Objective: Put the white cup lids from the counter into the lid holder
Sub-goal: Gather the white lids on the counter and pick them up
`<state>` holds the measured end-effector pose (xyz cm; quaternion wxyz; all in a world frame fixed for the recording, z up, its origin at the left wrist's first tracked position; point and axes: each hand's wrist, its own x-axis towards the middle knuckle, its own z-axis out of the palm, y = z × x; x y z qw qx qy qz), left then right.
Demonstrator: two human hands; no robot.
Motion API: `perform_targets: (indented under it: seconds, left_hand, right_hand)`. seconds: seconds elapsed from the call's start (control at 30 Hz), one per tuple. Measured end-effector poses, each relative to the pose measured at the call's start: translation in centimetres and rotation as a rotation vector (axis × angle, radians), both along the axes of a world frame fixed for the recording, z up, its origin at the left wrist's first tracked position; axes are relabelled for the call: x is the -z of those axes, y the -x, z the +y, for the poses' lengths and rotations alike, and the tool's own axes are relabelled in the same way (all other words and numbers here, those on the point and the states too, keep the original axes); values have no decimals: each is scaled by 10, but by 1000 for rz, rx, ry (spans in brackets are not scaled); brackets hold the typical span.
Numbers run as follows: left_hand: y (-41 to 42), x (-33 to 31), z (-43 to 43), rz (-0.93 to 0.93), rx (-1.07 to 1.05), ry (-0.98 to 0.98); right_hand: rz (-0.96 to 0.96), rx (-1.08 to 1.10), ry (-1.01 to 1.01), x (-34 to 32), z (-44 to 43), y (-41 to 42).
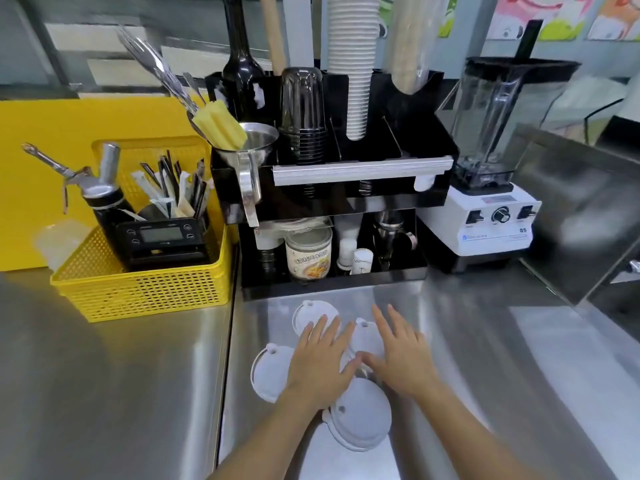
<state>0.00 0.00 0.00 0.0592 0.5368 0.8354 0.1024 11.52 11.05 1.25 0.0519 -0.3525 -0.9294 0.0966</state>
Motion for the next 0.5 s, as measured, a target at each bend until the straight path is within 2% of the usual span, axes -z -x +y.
perform_targets:
  seconds: [0.07,0.23,0.37,0.5]
  left_hand:
    - [-2,4,1,-40,54,53]
    - [-9,14,1,-110,79,61]
    - [-10,13,5,-265,29,5]
    - [-8,8,7,-495,-58,-136]
  right_hand:
    - [-78,3,147,2,-2,-3]
    - [-131,-17,268,16,-1,-4]
    - [40,36,266,21,4,0]
    - [110,55,279,16,1,1]
